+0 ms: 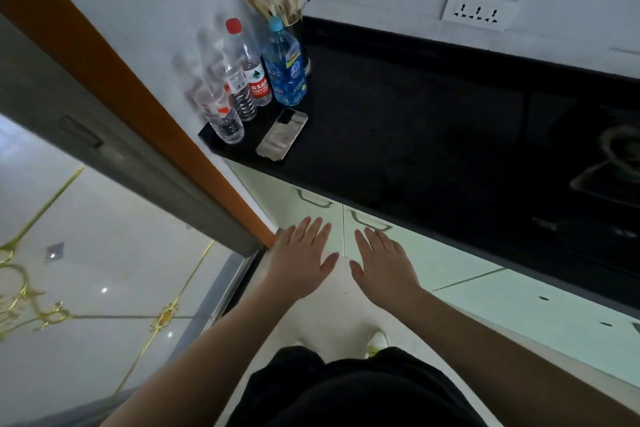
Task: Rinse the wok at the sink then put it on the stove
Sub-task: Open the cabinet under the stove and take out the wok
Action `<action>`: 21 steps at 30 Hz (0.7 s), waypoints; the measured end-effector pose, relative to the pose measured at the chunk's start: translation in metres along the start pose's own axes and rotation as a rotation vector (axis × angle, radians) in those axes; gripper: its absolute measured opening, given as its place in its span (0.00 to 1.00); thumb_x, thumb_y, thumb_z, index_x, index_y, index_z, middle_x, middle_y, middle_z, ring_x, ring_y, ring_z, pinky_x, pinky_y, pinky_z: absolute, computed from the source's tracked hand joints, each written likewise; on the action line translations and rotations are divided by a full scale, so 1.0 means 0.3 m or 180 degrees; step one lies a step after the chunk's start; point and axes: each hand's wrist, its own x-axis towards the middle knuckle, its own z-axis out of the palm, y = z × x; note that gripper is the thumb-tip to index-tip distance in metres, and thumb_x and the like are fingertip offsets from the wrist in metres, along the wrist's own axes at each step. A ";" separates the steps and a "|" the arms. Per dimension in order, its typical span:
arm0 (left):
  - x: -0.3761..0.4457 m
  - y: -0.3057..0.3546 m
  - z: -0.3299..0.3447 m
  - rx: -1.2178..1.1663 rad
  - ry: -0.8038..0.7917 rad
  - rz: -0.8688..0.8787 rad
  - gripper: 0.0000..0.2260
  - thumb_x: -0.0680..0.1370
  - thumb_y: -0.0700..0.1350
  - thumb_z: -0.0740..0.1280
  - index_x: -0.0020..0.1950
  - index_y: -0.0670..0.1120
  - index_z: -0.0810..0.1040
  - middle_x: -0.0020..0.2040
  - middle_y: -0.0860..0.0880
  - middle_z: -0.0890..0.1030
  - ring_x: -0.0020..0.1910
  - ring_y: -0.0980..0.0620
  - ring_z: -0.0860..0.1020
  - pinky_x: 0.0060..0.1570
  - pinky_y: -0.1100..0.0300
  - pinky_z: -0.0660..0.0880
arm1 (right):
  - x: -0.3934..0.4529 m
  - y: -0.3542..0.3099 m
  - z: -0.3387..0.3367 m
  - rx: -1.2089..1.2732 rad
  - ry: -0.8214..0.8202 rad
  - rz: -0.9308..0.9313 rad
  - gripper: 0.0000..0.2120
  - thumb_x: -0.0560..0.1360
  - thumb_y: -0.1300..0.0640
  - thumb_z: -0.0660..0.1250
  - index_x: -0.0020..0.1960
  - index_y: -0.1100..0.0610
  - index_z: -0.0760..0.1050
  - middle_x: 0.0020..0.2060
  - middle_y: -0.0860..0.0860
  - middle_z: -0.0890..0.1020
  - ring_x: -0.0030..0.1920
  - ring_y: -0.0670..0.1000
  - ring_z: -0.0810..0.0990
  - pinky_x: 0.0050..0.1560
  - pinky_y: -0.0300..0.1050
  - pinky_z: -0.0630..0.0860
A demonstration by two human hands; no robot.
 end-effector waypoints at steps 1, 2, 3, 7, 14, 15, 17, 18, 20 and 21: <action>0.031 -0.019 0.013 0.0000 -0.0045 0.0093 0.30 0.81 0.62 0.43 0.80 0.50 0.48 0.80 0.49 0.50 0.79 0.47 0.46 0.77 0.48 0.47 | 0.029 -0.009 0.012 0.0025 -0.0046 0.0058 0.30 0.82 0.43 0.46 0.79 0.56 0.45 0.78 0.54 0.52 0.78 0.55 0.50 0.76 0.51 0.50; 0.065 -0.041 0.026 0.0009 -0.0087 0.0183 0.29 0.82 0.62 0.43 0.80 0.49 0.49 0.80 0.48 0.50 0.79 0.47 0.47 0.77 0.48 0.47 | 0.059 -0.020 0.024 0.0055 -0.0094 0.0129 0.31 0.82 0.43 0.46 0.79 0.56 0.45 0.78 0.54 0.52 0.78 0.55 0.50 0.76 0.51 0.50; 0.097 -0.064 0.044 0.0036 -0.0116 0.0268 0.29 0.82 0.61 0.44 0.80 0.48 0.49 0.80 0.48 0.51 0.79 0.47 0.48 0.77 0.48 0.48 | 0.090 -0.031 0.038 0.0075 -0.0130 0.0215 0.31 0.82 0.43 0.47 0.79 0.56 0.46 0.78 0.55 0.52 0.78 0.55 0.50 0.76 0.51 0.50; 0.217 -0.164 0.114 0.0184 -0.0286 0.0680 0.29 0.82 0.60 0.46 0.80 0.47 0.49 0.80 0.47 0.51 0.79 0.47 0.48 0.75 0.49 0.46 | 0.223 -0.087 0.092 0.0152 -0.0215 0.0673 0.31 0.81 0.43 0.49 0.79 0.57 0.48 0.78 0.55 0.54 0.77 0.55 0.53 0.75 0.51 0.53; 0.388 -0.299 0.185 0.0401 -0.0413 0.1338 0.29 0.83 0.57 0.46 0.80 0.44 0.46 0.80 0.44 0.48 0.79 0.46 0.46 0.76 0.50 0.45 | 0.389 -0.132 0.164 0.0512 -0.0356 0.1493 0.32 0.80 0.44 0.53 0.78 0.58 0.50 0.77 0.53 0.55 0.77 0.54 0.53 0.76 0.51 0.52; 0.413 -0.309 0.197 0.0405 -0.0445 0.1352 0.29 0.83 0.56 0.46 0.80 0.44 0.45 0.80 0.44 0.47 0.79 0.45 0.46 0.76 0.50 0.45 | 0.402 -0.129 0.174 0.0498 -0.0394 0.1554 0.32 0.80 0.44 0.54 0.78 0.58 0.49 0.77 0.53 0.55 0.77 0.53 0.53 0.76 0.51 0.52; 0.462 -0.319 0.226 0.0362 -0.0546 0.1356 0.29 0.83 0.55 0.48 0.80 0.43 0.44 0.80 0.44 0.46 0.79 0.46 0.46 0.76 0.49 0.45 | 0.426 -0.123 0.192 0.0542 -0.0441 0.1730 0.32 0.80 0.45 0.54 0.78 0.59 0.50 0.77 0.54 0.55 0.77 0.53 0.52 0.76 0.51 0.51; 0.479 -0.322 0.240 0.0342 -0.0610 0.1348 0.29 0.83 0.55 0.48 0.79 0.42 0.44 0.80 0.44 0.47 0.79 0.46 0.46 0.76 0.49 0.45 | 0.433 -0.122 0.199 0.0579 -0.0453 0.1801 0.32 0.80 0.45 0.55 0.78 0.59 0.50 0.77 0.54 0.55 0.77 0.53 0.52 0.76 0.51 0.51; 0.505 -0.318 0.255 0.0300 -0.0677 0.1341 0.30 0.83 0.54 0.50 0.79 0.42 0.45 0.80 0.44 0.48 0.79 0.46 0.48 0.76 0.49 0.46 | 0.448 -0.115 0.216 0.0596 -0.0489 0.1868 0.32 0.80 0.46 0.55 0.78 0.59 0.49 0.77 0.54 0.54 0.77 0.53 0.51 0.76 0.51 0.50; 0.517 -0.313 0.260 0.0258 -0.0682 0.1335 0.30 0.83 0.54 0.50 0.80 0.42 0.45 0.80 0.44 0.49 0.79 0.46 0.48 0.76 0.49 0.46 | 0.460 -0.110 0.225 0.0595 -0.0508 0.1878 0.32 0.80 0.47 0.55 0.78 0.59 0.48 0.77 0.54 0.54 0.77 0.53 0.50 0.76 0.51 0.49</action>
